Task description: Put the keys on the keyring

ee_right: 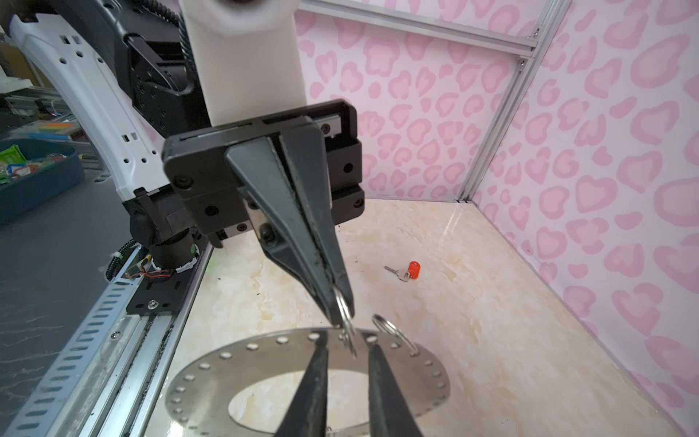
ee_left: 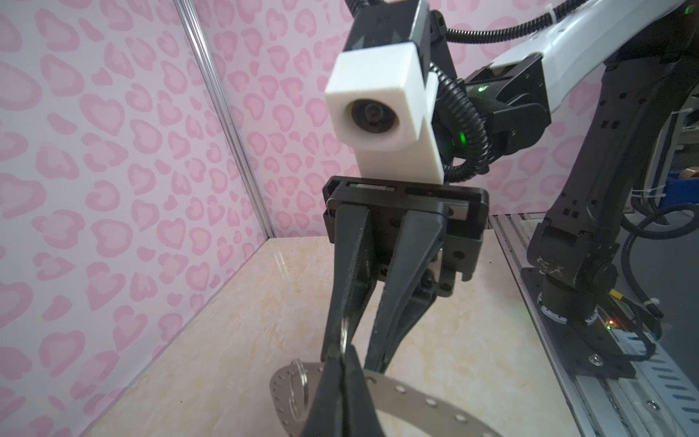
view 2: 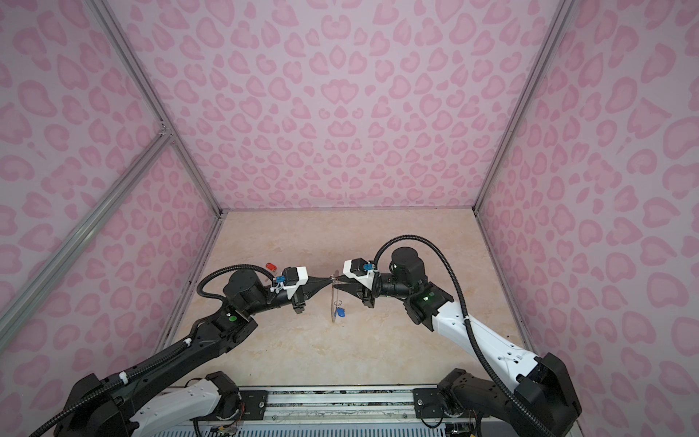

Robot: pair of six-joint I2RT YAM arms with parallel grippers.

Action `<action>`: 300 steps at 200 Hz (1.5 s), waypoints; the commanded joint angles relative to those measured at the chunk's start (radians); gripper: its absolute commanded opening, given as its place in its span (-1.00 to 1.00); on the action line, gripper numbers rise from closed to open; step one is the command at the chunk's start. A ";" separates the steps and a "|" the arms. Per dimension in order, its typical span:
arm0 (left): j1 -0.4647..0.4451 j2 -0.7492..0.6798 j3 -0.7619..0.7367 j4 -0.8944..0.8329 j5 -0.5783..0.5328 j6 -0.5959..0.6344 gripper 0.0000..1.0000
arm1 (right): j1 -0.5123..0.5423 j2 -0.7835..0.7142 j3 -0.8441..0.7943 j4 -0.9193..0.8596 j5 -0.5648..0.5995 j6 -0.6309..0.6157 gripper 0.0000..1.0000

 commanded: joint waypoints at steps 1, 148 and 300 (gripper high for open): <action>0.001 0.006 -0.004 0.090 0.023 -0.028 -0.93 | 0.002 -0.003 -0.007 0.094 -0.026 0.052 -0.61; 0.001 0.016 0.023 0.004 0.021 0.007 -0.71 | -0.011 0.003 0.023 -0.006 -0.040 0.011 -1.00; -0.142 0.014 0.242 -0.597 -0.364 0.422 -0.44 | 0.030 0.052 0.240 -0.587 0.148 -0.285 -1.00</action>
